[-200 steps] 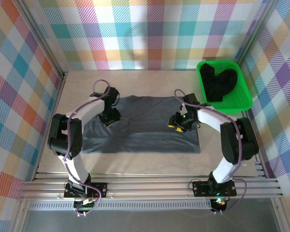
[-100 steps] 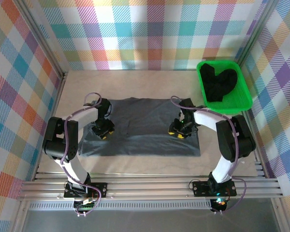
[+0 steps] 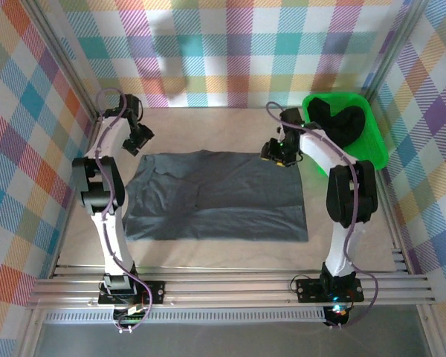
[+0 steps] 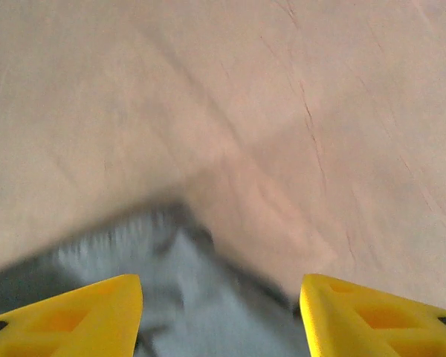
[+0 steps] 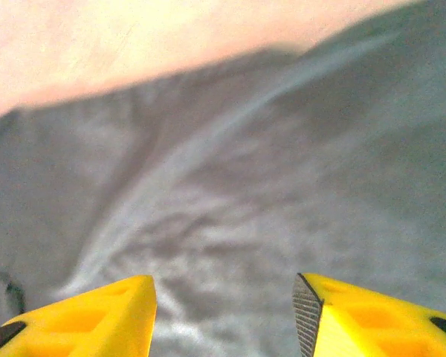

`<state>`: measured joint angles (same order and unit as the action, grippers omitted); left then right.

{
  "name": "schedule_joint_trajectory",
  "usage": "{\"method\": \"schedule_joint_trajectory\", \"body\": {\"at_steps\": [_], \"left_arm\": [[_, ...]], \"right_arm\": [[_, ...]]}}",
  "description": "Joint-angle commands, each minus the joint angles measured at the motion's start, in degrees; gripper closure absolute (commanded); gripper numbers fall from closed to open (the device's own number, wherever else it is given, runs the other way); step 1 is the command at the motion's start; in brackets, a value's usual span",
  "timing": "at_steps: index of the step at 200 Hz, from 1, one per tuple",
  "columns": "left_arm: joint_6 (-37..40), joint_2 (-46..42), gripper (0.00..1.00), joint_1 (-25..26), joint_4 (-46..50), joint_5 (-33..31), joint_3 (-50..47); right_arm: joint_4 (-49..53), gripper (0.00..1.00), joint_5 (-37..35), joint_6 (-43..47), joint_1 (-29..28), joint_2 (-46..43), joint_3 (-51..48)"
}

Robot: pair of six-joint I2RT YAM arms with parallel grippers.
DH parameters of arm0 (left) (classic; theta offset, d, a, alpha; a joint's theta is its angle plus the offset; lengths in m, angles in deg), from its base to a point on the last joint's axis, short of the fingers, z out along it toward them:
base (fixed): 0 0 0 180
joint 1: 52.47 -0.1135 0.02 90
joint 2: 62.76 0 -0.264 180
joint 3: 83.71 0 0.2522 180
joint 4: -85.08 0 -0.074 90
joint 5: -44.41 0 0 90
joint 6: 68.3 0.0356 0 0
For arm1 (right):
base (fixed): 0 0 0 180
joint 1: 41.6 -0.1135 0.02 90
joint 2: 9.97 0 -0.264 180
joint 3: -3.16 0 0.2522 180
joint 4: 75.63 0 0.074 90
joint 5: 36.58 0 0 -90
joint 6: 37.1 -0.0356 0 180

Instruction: Fold and stack the t-shirts

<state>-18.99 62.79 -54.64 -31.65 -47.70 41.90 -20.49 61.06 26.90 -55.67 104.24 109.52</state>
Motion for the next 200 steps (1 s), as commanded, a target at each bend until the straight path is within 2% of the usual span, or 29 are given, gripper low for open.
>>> {"method": "schedule_joint_trajectory", "body": {"at_steps": [1,18,69,119,136,152,169,193,200], "left_arm": [[4.18,4.3,0.41,0.53,2.44,4.02,5.81],[6.67,6.86,0.41,1.82,3.58,3.13,8.42],[13.2,9.71,0.42,4.67,1.03,1.82,6.67],[14.42,8.9,0.46,6.71,3.57,1.89,2.85],[14.34,7.79,0.49,7.31,3.27,1.76,0.25],[14.07,7.49,0.57,7.53,3.52,2.02,-1.27],[13.97,6.89,0.71,7.71,3.44,1.38,-2.64],[13.7,4.6,0.98,7.77,2.88,-0.52,-3.46],[13.62,3.38,1.0,7.72,2.53,-0.99,-3.48]], "right_arm": [[6.59,0.47,-4.6,2.14,1.87,4.27,5.77],[8.37,0.47,-6.87,2.09,2.84,7.07,9.61],[12.83,0.45,-16.64,4.31,3.31,14.59,19.44],[18.81,0.44,-19.29,5.43,3.25,24.01,29.96],[20.61,0.45,-19.58,6.08,3.25,26.91,32.67],[21.78,0.46,-19.84,7.12,3.17,29.18,34.5],[21.6,0.54,-19.44,8.05,3.24,30.07,34.84],[20.03,0.84,-19.68,8.69,3.16,28.28,33.27],[18.55,0.91,-19.75,8.86,3.2,26.88,31.71]]}}
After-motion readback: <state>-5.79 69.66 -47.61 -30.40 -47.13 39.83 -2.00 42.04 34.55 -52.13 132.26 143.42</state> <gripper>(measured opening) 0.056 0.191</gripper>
